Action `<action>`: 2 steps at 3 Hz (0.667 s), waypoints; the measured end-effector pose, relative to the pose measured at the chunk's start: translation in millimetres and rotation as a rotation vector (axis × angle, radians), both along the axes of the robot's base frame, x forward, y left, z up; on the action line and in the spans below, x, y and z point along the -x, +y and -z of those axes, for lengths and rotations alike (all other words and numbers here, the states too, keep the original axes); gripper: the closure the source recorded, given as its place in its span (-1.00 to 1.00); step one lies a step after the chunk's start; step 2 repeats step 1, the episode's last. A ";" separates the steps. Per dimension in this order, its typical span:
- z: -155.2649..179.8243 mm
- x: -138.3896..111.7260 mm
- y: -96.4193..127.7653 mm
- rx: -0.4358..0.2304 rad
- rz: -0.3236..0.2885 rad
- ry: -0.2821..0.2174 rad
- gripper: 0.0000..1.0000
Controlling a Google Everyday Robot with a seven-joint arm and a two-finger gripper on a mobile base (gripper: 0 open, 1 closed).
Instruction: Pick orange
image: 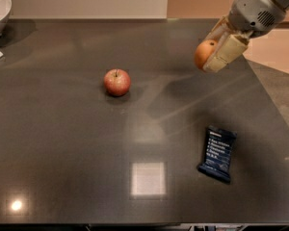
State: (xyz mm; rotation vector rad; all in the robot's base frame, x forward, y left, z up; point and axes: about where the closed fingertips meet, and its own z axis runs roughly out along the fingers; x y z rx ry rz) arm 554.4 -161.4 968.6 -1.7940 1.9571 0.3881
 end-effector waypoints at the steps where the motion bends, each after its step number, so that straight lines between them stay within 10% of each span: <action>1: -0.7 -6.3 2.6 -0.008 0.008 -0.018 1.00; 2: -0.7 -6.3 2.6 -0.008 0.008 -0.018 1.00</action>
Offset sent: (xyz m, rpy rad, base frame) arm 0.0000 0.0000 0.0000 0.0000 0.0000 0.0000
